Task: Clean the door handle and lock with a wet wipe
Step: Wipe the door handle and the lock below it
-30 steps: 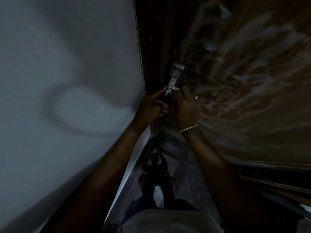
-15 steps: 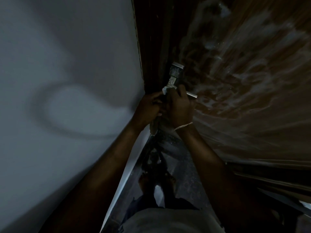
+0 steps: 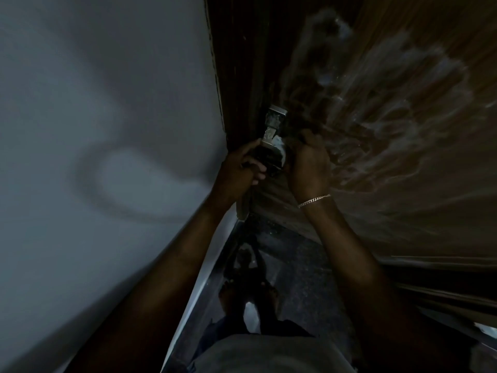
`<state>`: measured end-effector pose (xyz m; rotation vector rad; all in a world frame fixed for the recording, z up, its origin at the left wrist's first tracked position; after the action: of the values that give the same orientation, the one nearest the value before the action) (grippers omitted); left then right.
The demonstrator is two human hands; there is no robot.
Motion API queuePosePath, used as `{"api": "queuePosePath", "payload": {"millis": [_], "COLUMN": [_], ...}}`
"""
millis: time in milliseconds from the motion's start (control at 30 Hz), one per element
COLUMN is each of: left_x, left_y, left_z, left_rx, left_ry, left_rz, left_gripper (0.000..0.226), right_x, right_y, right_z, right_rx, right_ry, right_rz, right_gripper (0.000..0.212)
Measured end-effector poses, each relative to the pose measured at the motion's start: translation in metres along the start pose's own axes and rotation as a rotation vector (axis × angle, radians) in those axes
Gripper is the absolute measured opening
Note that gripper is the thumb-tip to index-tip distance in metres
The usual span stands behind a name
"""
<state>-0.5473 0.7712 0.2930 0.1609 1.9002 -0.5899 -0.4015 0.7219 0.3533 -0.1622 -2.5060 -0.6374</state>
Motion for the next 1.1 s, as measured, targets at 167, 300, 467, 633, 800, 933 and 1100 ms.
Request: {"api": "queuePosePath", "payload": {"millis": [167,300,467,633,800,933,1100], "left_x": [-0.004,-0.004,-0.005,-0.005,-0.003,-0.006,-0.010], "left_y": [0.001,0.003,0.003,0.004,0.004,0.006,0.004], "left_z": [0.002,-0.002,-0.005,-0.005,-0.009,-0.007,-0.007], "left_rx": [0.002,0.009,0.015,0.026,0.044,0.032,0.042], "left_ry": [-0.016,0.011,0.012,0.026,0.017,0.000,0.017], "left_rz": [-0.011,-0.005,0.001,0.011,-0.005,-0.023,-0.034], "left_gripper": [0.059,0.056,0.056,0.050,0.057,0.056,0.044], "right_x": [0.013,0.000,-0.024,0.011,-0.013,-0.023,0.014], "right_y": [0.014,0.008,-0.002,0.018,-0.007,-0.007,0.021], "right_z": [0.025,0.004,-0.016,0.016,-0.022,-0.023,0.024], "right_rx": [0.228,0.229,0.223,0.332,0.190,0.240,0.316], "right_ry": [0.052,0.165,0.017,0.162,0.093,0.000,-0.029], "right_rz": [-0.081,-0.106,-0.090,-0.099,-0.134,-0.129,-0.167], "right_gripper": [0.018,0.020,0.018,0.021,0.020,0.022,0.022]}}
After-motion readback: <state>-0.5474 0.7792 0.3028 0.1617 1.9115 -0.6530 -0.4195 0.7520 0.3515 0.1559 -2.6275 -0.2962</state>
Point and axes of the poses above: each hand's wrist, its own y-axis towards the middle knuckle, its own z-axis out of the palm, x = y × z, the point moved 5 cm from there along y, towards the middle knuckle, and after that the axes turned 14 degrees about y, right-handed, at the moved point
